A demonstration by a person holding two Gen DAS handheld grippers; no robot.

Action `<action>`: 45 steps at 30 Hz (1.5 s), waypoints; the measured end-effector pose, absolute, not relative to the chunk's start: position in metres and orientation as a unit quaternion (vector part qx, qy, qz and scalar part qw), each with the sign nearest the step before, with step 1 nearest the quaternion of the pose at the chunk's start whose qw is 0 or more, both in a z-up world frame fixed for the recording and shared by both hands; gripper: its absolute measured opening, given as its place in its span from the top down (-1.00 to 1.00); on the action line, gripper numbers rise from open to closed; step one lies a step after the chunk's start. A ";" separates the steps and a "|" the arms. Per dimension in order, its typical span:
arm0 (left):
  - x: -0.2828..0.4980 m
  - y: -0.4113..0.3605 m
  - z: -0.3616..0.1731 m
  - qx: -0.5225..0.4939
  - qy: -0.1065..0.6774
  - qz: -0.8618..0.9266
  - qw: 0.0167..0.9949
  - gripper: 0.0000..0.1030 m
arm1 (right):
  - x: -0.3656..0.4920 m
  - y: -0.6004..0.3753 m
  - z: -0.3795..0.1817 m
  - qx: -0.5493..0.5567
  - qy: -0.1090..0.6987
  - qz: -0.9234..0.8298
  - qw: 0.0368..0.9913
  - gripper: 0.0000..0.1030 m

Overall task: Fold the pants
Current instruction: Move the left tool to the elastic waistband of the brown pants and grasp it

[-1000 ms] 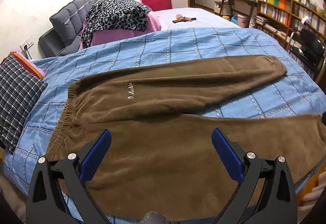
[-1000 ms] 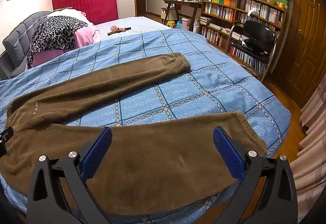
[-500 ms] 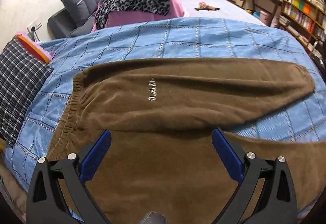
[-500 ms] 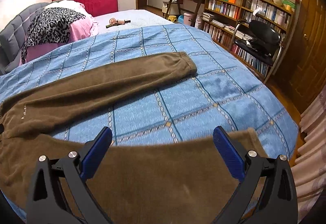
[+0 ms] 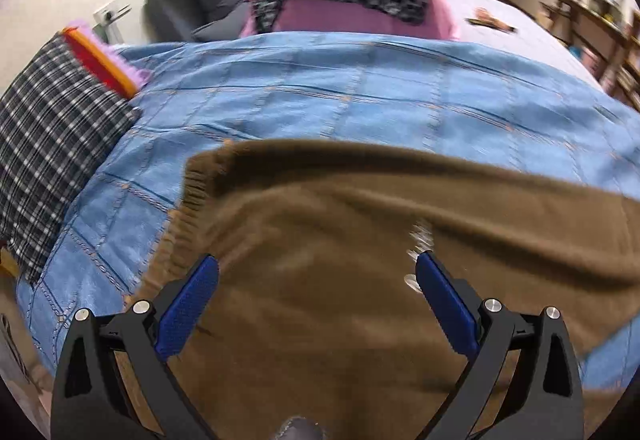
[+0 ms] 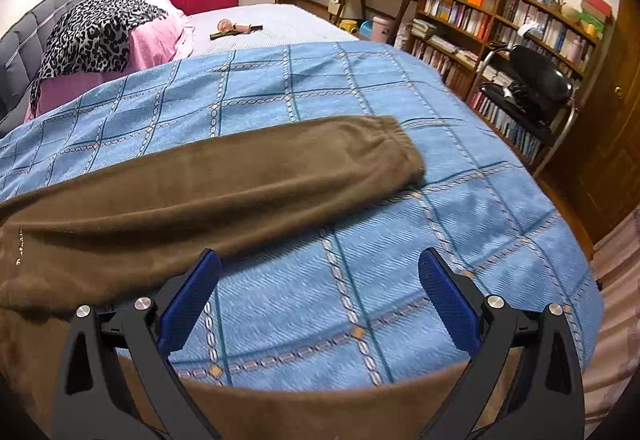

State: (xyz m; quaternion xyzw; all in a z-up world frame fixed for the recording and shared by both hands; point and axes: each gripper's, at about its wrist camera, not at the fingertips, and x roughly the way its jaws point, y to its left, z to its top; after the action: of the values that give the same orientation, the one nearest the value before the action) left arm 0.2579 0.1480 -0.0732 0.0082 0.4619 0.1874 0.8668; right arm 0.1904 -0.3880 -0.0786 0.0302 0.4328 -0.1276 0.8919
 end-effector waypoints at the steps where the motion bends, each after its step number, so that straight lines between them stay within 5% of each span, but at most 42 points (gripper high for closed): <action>1: 0.265 0.160 -0.074 0.003 0.461 0.200 0.865 -0.90 | 0.196 -0.387 -0.082 0.027 0.436 -0.126 0.891 -0.94; 12: 0.311 0.254 -0.088 -0.059 0.476 0.260 0.838 -0.90 | 0.232 -0.376 -0.103 0.034 0.457 -0.113 0.881 -0.94; 37: 0.396 0.299 -0.132 -0.269 0.553 0.298 0.731 -0.90 | 0.247 -0.374 -0.129 0.039 0.472 -0.111 0.874 -0.94; 45: 0.392 0.302 -0.149 -0.306 0.546 0.315 0.714 -0.63 | 0.249 -0.392 -0.134 0.061 0.473 -0.122 0.870 -0.94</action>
State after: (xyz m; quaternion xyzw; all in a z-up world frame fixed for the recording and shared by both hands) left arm 0.3919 0.3023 -0.1494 -0.3057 0.5459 0.3147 0.7138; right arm 0.2495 -0.3916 -0.1344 0.0608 0.4731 -0.1218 0.8704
